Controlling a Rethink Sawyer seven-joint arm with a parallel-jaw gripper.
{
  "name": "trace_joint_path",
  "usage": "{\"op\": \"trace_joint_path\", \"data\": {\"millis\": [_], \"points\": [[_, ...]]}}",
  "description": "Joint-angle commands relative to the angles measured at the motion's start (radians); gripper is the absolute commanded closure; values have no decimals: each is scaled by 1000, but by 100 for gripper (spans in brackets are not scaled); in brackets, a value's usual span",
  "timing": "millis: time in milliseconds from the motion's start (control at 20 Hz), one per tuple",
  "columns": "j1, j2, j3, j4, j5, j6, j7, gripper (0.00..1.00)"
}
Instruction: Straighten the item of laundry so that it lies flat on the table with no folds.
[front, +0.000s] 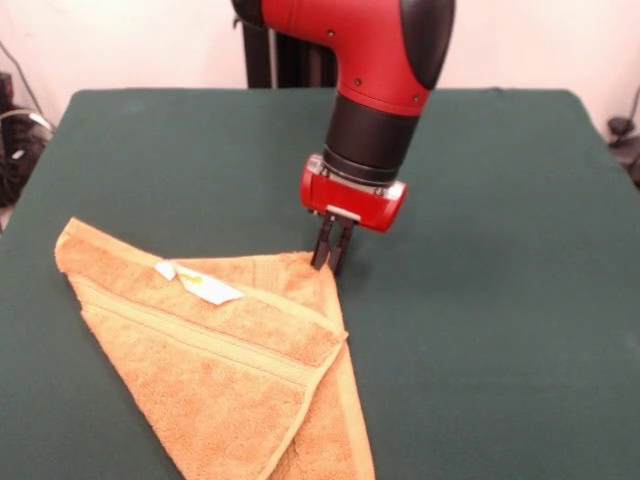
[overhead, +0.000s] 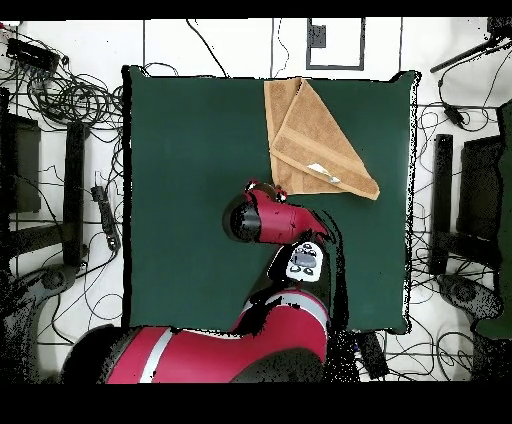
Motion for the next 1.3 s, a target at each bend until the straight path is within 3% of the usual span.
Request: {"op": "trace_joint_path", "data": {"millis": [50, 1300], "points": [[72, 131, 69, 19, 86, -7, 222, 100], [178, 21, 51, 145, 248, 122, 249, 100]]}}
